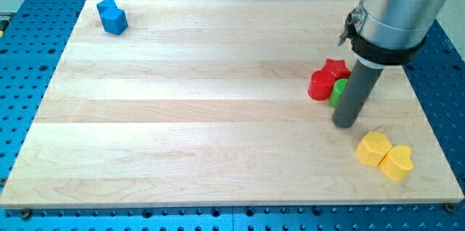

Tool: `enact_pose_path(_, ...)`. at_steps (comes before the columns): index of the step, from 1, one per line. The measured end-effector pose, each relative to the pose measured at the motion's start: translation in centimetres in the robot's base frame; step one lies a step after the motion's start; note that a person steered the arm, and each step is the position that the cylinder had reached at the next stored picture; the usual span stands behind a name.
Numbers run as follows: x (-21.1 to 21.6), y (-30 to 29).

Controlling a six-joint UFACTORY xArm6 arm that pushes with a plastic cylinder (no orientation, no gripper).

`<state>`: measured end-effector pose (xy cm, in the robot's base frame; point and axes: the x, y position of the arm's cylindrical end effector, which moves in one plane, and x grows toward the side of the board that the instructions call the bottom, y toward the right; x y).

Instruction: Separate the red blocks from the green blocks

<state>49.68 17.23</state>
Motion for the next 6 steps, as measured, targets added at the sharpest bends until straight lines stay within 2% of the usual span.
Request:
enact_pose_path(2,-0.5,-1.0)
enact_pose_path(5,-6.3,-1.9)
enact_pose_path(6,-6.4,-3.6)
